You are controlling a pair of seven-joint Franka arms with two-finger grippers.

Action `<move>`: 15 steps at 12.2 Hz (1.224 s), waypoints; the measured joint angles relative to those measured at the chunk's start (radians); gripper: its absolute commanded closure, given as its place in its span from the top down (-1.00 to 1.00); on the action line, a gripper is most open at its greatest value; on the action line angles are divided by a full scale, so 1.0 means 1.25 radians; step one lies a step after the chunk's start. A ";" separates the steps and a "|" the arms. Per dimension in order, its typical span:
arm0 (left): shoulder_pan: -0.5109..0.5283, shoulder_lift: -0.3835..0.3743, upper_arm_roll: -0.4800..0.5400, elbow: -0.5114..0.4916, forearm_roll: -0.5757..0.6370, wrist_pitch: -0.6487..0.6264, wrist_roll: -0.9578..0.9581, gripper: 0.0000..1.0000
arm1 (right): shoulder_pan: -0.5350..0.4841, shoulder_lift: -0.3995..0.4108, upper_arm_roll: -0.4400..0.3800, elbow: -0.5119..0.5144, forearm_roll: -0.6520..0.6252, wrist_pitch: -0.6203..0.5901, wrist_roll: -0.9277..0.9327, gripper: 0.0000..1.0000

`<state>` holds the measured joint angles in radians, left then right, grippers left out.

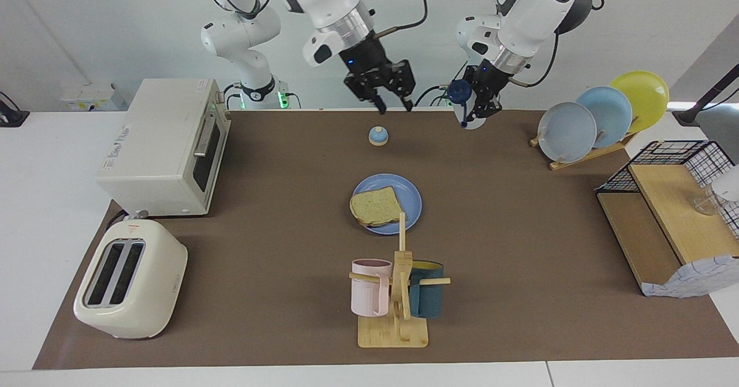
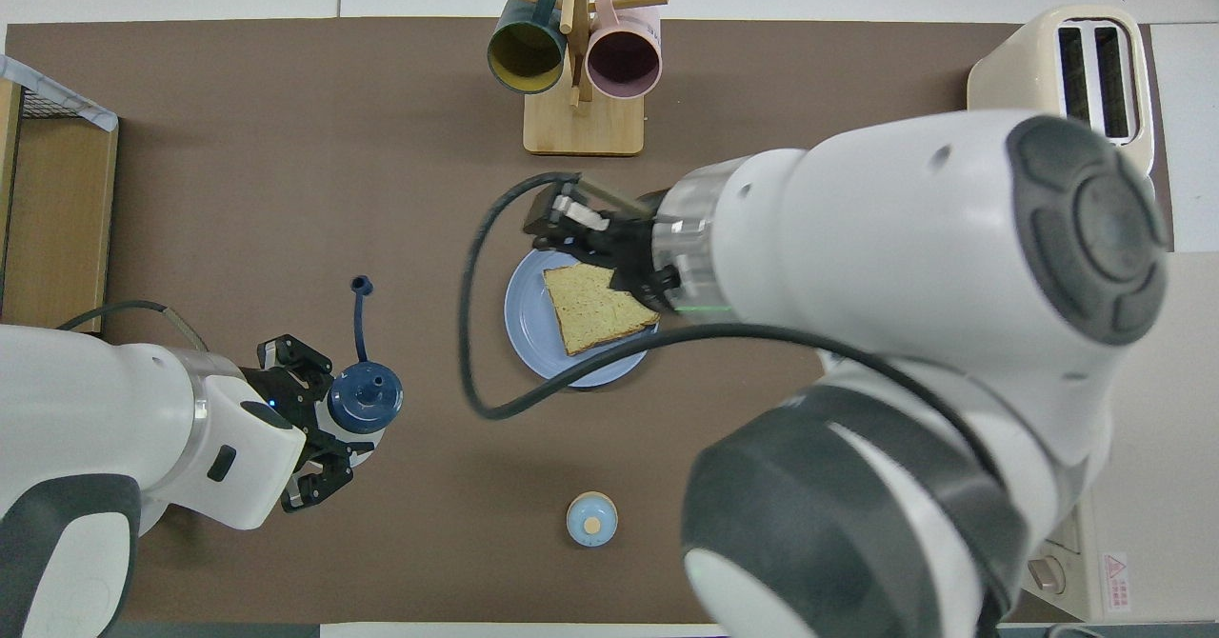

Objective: Put bread on plate and add seasoning
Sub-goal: 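Withdraw the right gripper while the left gripper carries the bottle toward the plate, then move the open bottle over the bread with the left gripper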

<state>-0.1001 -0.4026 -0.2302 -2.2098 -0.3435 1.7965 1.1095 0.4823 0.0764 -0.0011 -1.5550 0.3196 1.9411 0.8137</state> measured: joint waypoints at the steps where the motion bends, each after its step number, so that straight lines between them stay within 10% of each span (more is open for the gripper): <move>1: 0.000 0.000 -0.005 0.002 0.000 0.013 -0.015 -1.00 | -0.057 -0.002 -0.002 0.001 -0.046 -0.058 -0.078 1.00; 6: 0.000 0.085 -0.112 0.057 0.177 0.073 -0.191 -1.00 | -0.306 -0.031 -0.007 0.029 -0.188 -0.312 -0.397 1.00; 15: -0.134 0.378 -0.149 0.216 0.585 0.052 -0.517 -1.00 | -0.403 -0.091 -0.004 -0.063 -0.224 -0.359 -0.534 1.00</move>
<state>-0.2680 0.0701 -0.4162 -1.9394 0.3882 1.8618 0.4629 -0.0219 -0.0374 -0.0055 -1.6340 0.0391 1.4921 0.1465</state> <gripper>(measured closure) 0.533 0.000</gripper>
